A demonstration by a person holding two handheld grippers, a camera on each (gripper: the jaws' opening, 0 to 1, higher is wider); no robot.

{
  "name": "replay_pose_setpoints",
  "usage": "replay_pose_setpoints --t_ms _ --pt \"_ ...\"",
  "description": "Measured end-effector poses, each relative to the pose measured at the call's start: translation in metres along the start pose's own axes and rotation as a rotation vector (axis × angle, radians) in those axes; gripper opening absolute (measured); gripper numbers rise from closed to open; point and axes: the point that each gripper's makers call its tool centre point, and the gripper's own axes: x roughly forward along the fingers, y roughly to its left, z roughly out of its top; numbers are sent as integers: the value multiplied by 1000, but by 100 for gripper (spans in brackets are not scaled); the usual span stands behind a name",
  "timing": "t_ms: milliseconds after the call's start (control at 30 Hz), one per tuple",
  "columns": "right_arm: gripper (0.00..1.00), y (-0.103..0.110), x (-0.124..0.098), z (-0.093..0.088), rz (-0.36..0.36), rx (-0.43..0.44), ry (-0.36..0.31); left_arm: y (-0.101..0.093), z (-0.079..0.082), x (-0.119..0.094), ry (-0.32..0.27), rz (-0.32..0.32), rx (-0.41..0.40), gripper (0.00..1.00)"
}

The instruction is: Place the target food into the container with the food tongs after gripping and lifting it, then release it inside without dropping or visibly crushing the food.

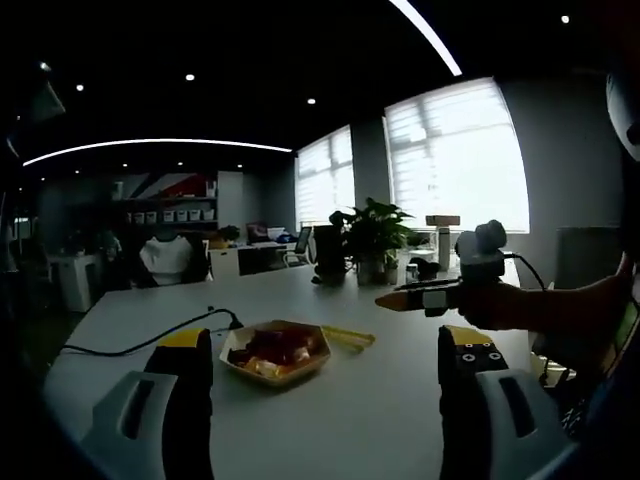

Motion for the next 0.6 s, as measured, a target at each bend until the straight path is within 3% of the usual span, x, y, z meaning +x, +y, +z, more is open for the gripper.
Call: replay_pose_setpoints --t_ms 67,167,200,300,367,467,600 --pt "65 2 -10 9 -8 19 -79 5 -1 0 -2 17 -10 100" --pt "70 2 -22 2 -17 9 -75 15 -4 -1 2 61 -29 100" --pt "74 0 -28 4 -32 8 -102 18 -3 -2 -5 75 -31 100" --pt "83 -2 -41 5 -60 24 -134 28 -8 -5 28 123 52 100" --pt "89 -5 -46 9 -73 -4 -147 26 -7 -5 10 120 28 100" --pt "98 -10 -52 16 -95 -29 -165 32 7 -11 -69 175 13 100" --pt "99 -18 -59 22 -121 -3 -162 36 13 -16 -72 196 3 100"
